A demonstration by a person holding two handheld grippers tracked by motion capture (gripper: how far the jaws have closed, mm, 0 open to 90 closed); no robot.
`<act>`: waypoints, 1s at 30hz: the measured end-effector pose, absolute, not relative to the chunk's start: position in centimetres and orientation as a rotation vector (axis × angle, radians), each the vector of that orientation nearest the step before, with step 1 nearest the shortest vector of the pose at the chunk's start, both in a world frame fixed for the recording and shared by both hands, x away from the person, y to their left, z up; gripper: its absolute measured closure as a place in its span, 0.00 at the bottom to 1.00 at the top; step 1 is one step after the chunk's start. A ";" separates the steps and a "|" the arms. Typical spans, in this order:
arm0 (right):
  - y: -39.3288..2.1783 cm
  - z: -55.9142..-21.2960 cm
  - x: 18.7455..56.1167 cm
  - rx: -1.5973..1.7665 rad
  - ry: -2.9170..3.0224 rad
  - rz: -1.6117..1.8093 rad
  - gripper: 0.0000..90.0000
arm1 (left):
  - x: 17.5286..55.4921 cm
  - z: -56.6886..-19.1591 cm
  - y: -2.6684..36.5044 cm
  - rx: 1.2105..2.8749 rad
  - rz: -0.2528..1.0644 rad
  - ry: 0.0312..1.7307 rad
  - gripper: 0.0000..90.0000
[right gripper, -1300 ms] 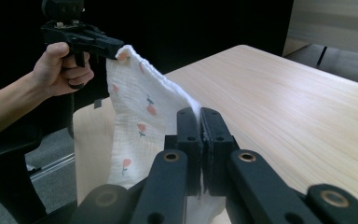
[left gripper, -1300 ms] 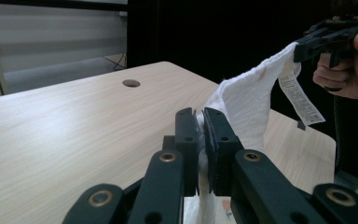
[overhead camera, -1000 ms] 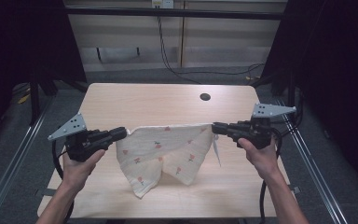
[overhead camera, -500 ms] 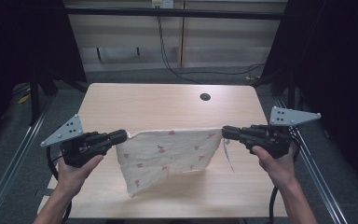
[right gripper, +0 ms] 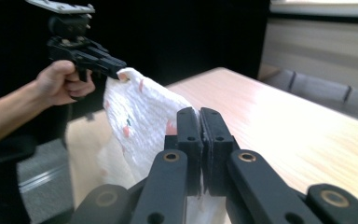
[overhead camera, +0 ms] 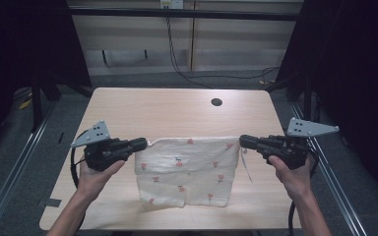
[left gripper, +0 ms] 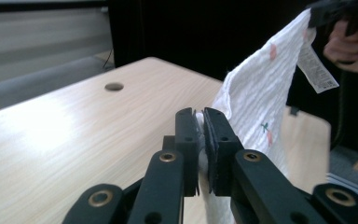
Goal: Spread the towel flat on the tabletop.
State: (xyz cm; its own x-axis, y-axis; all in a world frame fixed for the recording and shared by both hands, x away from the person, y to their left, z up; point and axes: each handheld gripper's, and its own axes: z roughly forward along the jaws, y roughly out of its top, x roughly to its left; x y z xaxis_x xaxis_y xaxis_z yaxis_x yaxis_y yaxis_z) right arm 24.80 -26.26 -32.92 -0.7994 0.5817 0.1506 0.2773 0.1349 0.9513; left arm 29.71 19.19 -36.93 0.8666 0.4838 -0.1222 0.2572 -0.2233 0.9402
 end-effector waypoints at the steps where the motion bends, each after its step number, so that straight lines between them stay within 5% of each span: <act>1: -26.3 -32.9 24.8 0.841 2.158 1.717 0.97 | 29.7 -36.9 19.2 1.817 0.230 0.559 0.95; 30: -25.0 -38.4 30.0 0.996 2.237 1.583 0.97 | 33.7 -42.1 19.1 1.885 0.174 0.715 0.94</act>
State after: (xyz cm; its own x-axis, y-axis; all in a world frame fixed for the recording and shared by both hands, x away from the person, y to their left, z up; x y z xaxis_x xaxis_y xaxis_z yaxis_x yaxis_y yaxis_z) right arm 29.97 -25.02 -38.35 -0.7442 0.6390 0.1946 0.3960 0.1875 0.8989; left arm 33.75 19.15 -42.07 0.8099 0.5504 -0.2029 0.3960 -0.2579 0.8813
